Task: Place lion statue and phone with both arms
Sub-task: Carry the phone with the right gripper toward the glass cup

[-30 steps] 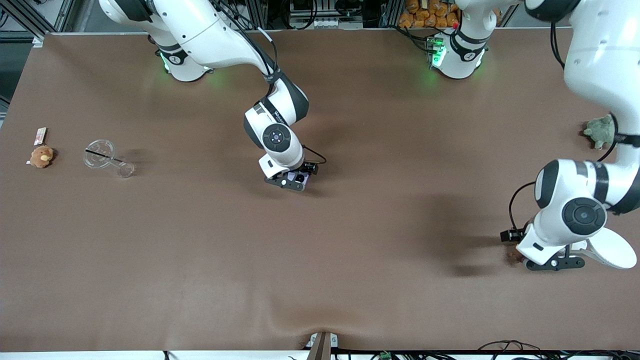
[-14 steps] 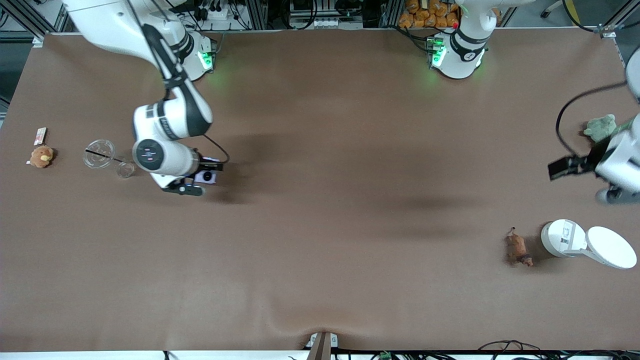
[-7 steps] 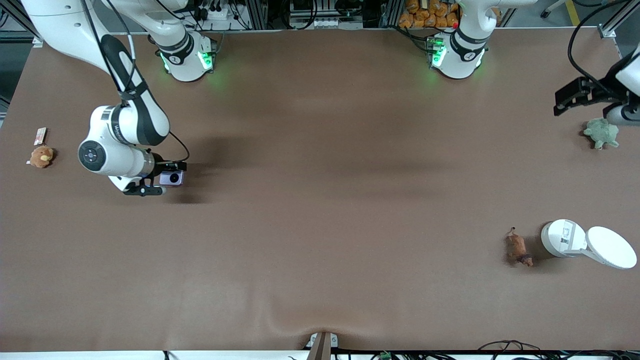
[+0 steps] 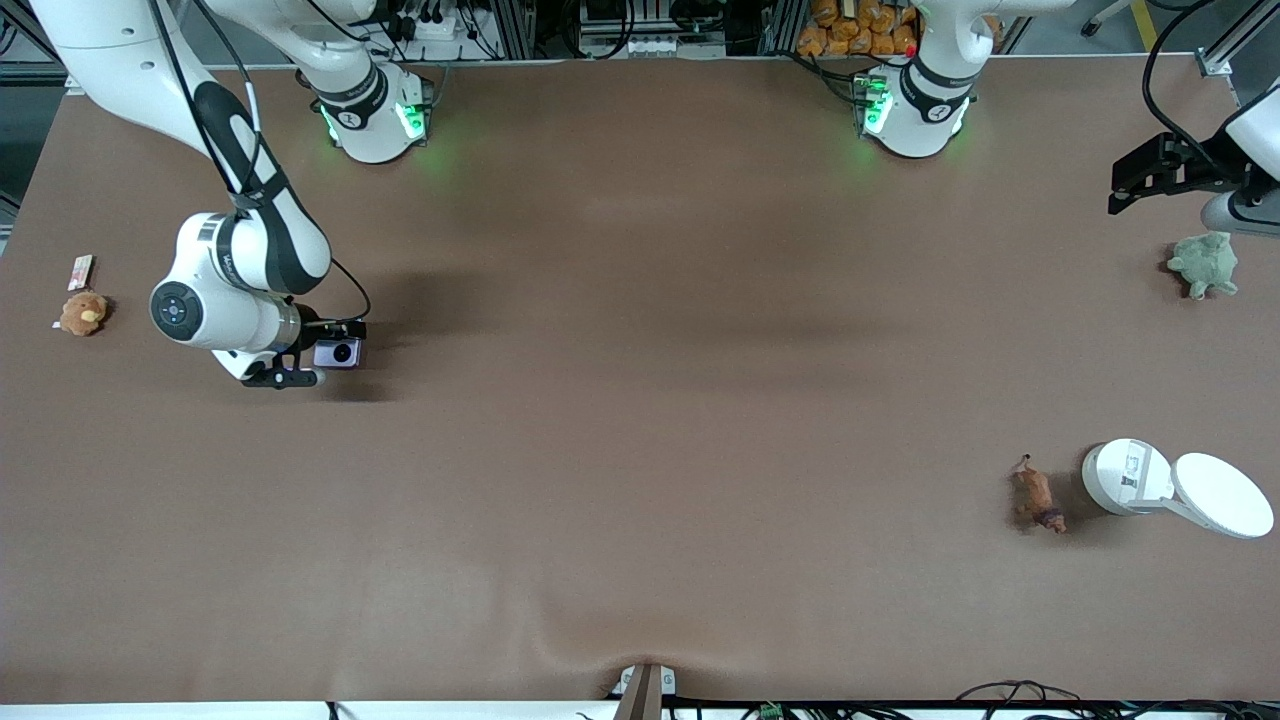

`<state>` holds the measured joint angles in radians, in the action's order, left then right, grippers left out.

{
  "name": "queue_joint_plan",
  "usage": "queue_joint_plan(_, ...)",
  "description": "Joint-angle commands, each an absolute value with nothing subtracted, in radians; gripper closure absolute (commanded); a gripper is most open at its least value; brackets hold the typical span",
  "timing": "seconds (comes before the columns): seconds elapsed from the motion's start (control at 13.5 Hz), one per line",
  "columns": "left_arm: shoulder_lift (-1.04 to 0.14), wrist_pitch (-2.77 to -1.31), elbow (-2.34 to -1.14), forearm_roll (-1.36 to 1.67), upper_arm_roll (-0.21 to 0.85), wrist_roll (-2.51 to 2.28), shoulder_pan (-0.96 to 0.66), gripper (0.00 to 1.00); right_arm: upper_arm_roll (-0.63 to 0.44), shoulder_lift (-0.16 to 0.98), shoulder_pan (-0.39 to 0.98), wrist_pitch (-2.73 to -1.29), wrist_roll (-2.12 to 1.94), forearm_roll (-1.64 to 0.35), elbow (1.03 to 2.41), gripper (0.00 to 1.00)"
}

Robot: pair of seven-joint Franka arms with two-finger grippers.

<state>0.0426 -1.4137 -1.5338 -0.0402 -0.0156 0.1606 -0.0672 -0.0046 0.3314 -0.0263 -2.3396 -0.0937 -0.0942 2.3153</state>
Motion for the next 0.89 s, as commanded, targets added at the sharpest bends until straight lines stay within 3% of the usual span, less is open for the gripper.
queue_joint_plan(0.0, 0.031, -1.437, -1.508, -0.038, -0.017, 0.190, -0.061, 0.00, 0.009, 0.319, -0.041, -2.356, -0.103, -0.087, 2.336, 1.00)
queue_joint_plan(0.22, 0.031, -1.439, -1.503, -0.035, -0.008, 0.177, -0.075, 0.00, 0.011, 0.324, -0.040, -2.358, -0.103, -0.087, 2.336, 1.00)
queue_joint_plan(0.52, 0.031, -1.439, -1.502, -0.025, -0.006, 0.175, -0.077, 0.00, 0.009, 0.325, -0.038, -2.358, -0.103, -0.087, 2.335, 0.93)
queue_joint_plan(0.67, 0.029, -1.442, -1.502, -0.023, -0.006, 0.175, -0.075, 0.00, 0.011, 0.333, -0.038, -2.358, -0.103, -0.087, 2.333, 0.37)
queue_joint_plan(0.74, 0.028, -1.442, -1.502, -0.021, -0.006, 0.173, -0.077, 0.00, 0.011, 0.333, -0.040, -2.356, -0.103, -0.087, 2.332, 0.24)
queue_joint_plan(0.81, 0.029, -1.442, -1.502, -0.021, -0.006, 0.173, -0.075, 0.00, 0.011, 0.333, -0.037, -2.353, -0.103, -0.089, 2.329, 0.00)
